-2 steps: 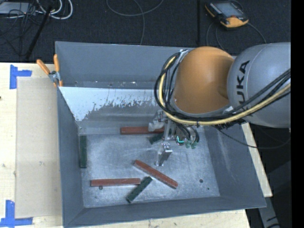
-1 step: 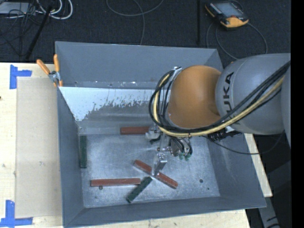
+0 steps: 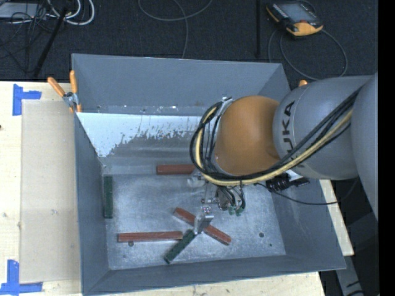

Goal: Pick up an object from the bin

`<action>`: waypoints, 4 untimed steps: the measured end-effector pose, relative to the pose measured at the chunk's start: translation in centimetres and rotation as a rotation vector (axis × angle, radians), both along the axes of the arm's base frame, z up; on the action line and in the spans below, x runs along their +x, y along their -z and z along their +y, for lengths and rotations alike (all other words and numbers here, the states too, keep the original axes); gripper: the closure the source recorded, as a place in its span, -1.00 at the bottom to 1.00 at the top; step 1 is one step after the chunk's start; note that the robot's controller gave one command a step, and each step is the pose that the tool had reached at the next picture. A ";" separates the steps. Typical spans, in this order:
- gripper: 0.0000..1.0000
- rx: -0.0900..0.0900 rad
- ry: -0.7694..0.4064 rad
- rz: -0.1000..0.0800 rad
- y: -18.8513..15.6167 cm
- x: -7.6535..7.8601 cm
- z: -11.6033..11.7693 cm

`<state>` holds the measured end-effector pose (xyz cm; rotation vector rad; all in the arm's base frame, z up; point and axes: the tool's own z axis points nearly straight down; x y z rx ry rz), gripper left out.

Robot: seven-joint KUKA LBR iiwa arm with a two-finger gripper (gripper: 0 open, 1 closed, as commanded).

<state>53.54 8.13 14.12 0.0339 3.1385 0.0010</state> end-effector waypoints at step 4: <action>1.00 0.000 -0.019 0.004 -13.3 0.8 -1.2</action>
Offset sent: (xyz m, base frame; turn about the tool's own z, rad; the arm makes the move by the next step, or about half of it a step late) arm -0.0077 -0.0051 -0.0611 -0.0518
